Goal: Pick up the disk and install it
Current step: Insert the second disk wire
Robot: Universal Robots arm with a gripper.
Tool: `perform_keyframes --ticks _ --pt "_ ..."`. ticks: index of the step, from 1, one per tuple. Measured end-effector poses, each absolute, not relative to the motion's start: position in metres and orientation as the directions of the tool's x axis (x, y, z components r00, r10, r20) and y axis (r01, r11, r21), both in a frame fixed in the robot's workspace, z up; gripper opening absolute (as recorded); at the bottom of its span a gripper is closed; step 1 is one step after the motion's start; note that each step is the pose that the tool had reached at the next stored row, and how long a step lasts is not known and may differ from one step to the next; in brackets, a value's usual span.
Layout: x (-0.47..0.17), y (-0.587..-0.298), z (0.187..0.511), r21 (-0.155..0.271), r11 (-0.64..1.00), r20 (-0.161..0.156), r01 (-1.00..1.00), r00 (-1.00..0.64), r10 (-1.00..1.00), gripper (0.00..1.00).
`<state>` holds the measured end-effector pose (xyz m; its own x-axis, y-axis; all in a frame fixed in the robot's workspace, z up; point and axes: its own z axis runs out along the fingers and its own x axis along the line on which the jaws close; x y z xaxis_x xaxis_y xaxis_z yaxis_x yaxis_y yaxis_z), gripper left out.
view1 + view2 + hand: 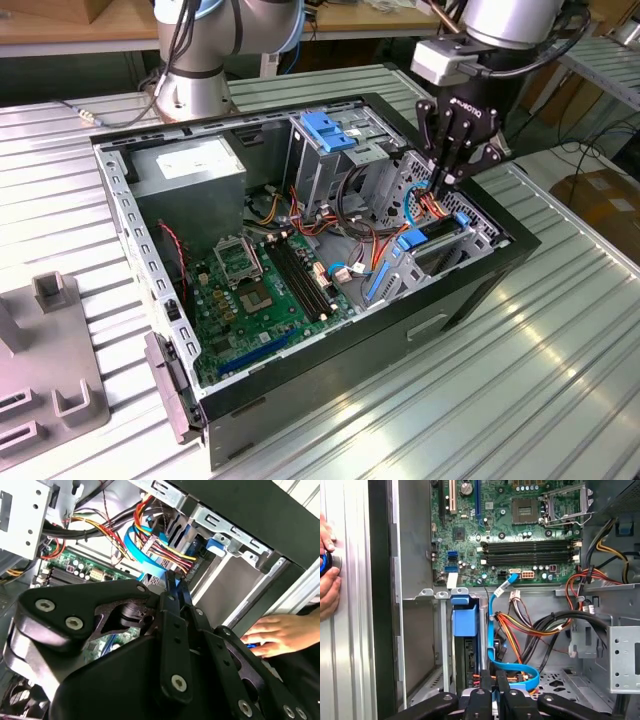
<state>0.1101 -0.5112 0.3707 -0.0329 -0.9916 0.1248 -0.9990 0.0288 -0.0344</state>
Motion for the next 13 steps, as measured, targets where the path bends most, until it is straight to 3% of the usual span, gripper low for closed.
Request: perform_keyframes --ticks 7,13 --pt "0.090 -0.516 0.368 -0.107 0.030 0.112 -0.994 -0.042 -0.993 0.16" --pt "0.081 -0.518 0.366 -0.123 0.030 0.106 -0.992 -0.043 -0.993 0.16"
